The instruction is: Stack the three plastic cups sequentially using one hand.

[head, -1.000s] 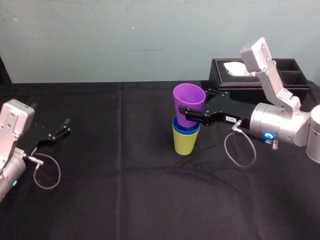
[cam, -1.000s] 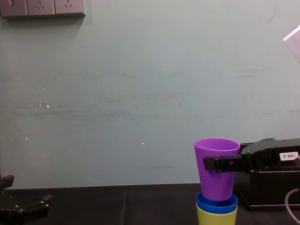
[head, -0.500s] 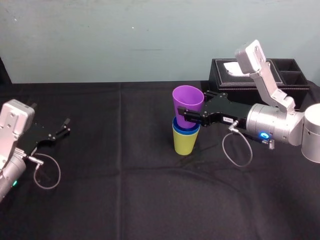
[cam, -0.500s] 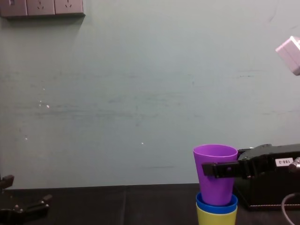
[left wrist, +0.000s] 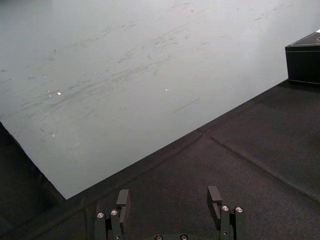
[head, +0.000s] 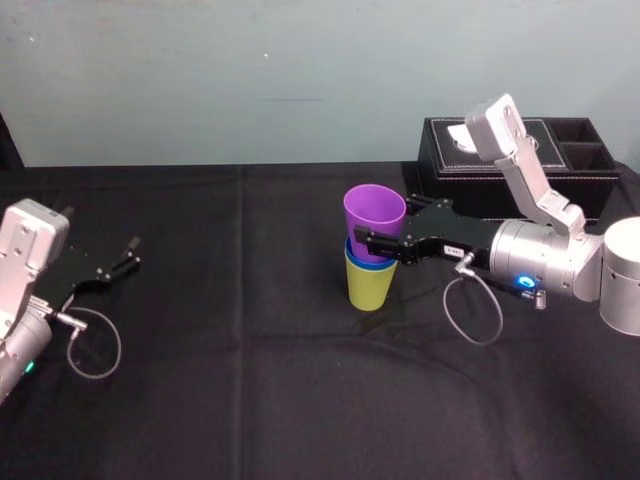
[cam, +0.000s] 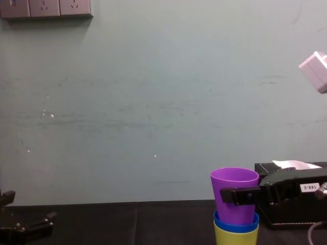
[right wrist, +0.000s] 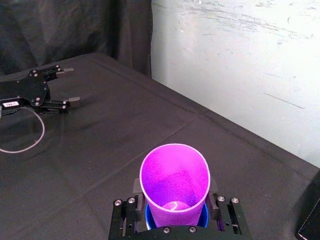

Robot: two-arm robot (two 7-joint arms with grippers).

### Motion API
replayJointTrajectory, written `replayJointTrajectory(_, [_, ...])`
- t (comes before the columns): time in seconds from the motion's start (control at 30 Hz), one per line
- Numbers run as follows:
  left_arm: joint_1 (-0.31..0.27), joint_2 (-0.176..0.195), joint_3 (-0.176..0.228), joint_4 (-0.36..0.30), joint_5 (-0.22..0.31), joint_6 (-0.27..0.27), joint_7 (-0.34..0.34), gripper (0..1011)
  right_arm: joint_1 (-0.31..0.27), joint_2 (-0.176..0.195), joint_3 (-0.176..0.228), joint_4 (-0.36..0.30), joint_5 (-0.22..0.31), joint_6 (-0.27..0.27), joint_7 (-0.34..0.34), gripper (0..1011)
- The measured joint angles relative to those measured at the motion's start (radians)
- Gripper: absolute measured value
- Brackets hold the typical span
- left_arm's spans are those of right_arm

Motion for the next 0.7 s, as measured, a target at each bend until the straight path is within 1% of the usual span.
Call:
replayJointTrajectory(0.2, [0.0, 0.0, 0.0, 0.0, 0.0, 0.0, 0.0, 1012, 0.0, 0.0, 0.0, -0.001, 0.0, 0.0, 0.001, 728])
replayJointTrajectory(0.27, [0.0, 0.0, 0.0, 0.0, 0.0, 0.0, 0.0, 1011, 0.0, 0.0, 0.0, -0.001, 0.0, 0.0, 0.001, 750])
replayJointTrajectory(0.33, [0.0, 0.0, 0.0, 0.0, 0.0, 0.0, 0.0, 1012, 0.0, 0.001, 0.0, -0.001, 0.0, 0.0, 0.001, 812])
replayJointTrajectory(0.37, [0.0, 0.0, 0.0, 0.0, 0.0, 0.0, 0.0, 1011, 0.0, 0.001, 0.0, -0.002, 0.0, 0.0, 0.001, 824])
replayJointTrajectory(0.43, [0.0, 0.0, 0.0, 0.0, 0.0, 0.0, 0.0, 1011, 0.0, 0.001, 0.0, -0.002, 0.001, 0.0, 0.001, 895])
replayJointTrajectory(0.5, [0.0, 0.0, 0.0, 0.0, 0.0, 0.0, 0.0, 1012, 0.0, 0.001, 0.0, -0.002, 0.001, 0.0, 0.001, 927])
replayJointTrajectory(0.57, [0.0, 0.0, 0.0, 0.0, 0.0, 0.0, 0.0, 1011, 0.0, 0.001, 0.0, -0.002, 0.001, -0.001, 0.001, 999])
replayJointTrajectory(0.7, [0.0, 0.0, 0.0, 0.0, 0.0, 0.0, 0.0, 1011, 0.0, 0.002, 0.0, -0.003, 0.001, -0.001, 0.001, 1002])
